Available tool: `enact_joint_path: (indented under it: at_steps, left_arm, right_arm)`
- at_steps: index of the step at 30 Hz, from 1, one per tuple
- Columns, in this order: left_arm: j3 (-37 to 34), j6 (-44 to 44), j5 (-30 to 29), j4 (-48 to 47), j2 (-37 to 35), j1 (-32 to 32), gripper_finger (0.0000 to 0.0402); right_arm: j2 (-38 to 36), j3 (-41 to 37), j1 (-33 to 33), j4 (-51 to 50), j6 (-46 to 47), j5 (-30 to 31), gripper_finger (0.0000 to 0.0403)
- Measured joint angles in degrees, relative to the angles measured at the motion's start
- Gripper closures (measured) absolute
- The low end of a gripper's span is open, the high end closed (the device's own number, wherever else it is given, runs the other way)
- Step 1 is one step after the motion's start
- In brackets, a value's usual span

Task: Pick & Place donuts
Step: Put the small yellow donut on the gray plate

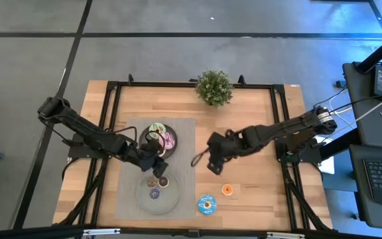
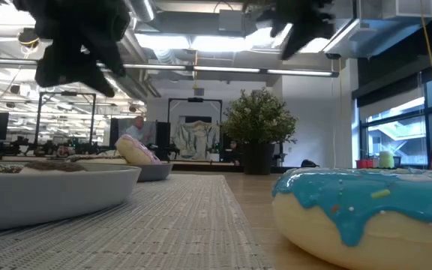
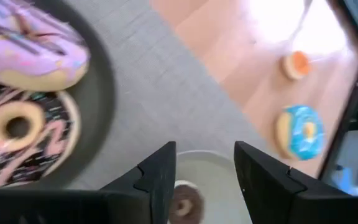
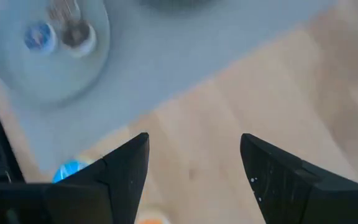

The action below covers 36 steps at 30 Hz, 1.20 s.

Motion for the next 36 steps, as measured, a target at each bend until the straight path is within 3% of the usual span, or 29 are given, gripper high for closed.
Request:
enact_joint_path:
  at_steps: [6,10,17,24,36]
  left_arm:
    - [0.00,0.03,-0.21,4.43,0.12,-0.10,0.0246]
    - [0.00,0.05,-0.23,4.43,0.20,-0.10,0.0245]
    - [0.00,0.07,-0.24,4.41,0.20,0.05,0.0252]
    - [0.00,0.42,-0.23,4.39,0.20,0.05,0.0252]
    - [0.00,1.62,0.18,4.39,0.20,0.03,0.0258]
  right_arm:
    - [0.04,-0.06,5.69,-8.64,13.77,-1.47,0.0150]
    - [0.04,-3.85,9.43,-8.55,21.73,-4.72,0.0150]
    - [0.07,-15.53,15.40,3.24,33.75,-6.92,0.0150]
    - [0.05,-24.39,16.96,17.26,36.58,-6.29,0.0150]
    - [0.09,-28.35,16.96,19.62,36.88,-7.25,0.0150]
